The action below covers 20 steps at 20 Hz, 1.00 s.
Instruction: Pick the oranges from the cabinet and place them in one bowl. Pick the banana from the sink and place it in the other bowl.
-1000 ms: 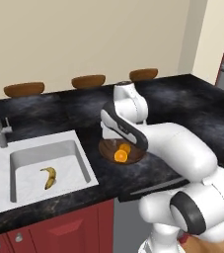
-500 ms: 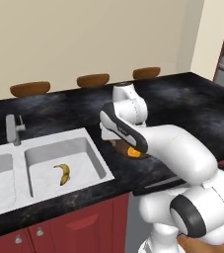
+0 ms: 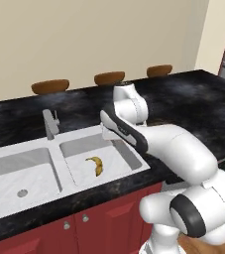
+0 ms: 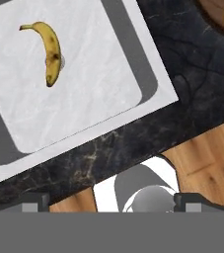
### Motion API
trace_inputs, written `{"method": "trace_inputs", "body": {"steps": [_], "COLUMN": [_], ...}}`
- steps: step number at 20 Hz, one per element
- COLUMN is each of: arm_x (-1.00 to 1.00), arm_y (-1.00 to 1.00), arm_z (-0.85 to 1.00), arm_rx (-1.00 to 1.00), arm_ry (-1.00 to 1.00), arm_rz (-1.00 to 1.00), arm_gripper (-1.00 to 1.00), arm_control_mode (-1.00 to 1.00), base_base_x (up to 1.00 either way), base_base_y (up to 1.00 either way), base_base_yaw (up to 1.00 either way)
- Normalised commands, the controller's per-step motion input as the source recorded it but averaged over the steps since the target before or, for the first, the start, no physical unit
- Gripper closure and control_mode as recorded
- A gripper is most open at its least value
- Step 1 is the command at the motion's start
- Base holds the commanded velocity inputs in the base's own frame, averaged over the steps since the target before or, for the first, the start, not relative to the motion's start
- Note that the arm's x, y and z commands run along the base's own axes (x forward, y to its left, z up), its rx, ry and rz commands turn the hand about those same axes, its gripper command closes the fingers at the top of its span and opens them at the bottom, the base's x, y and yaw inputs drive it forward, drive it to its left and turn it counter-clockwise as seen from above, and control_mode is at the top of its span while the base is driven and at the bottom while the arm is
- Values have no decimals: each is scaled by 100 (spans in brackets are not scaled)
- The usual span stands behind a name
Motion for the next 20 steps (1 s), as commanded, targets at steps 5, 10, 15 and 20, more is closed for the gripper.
{"method": "trace_inputs", "body": {"steps": [5,10,15,20], "arm_x": [0,2,29,58], "arm_y": [0,-3,-38,-47], "arm_z": [0,-1,-8,-38], "arm_rx": [0,0,4,-1], "arm_ry": [0,-1,0,-4], "arm_rz": [0,1,8,12], "arm_gripper": [-100,-100,-100,-100], "arm_control_mode": [100,-100,-100,-100], "base_base_x": [3,0,0,0], "base_base_y": [74,10,0,0], "base_base_yaw": [-2,1,0,0]}}
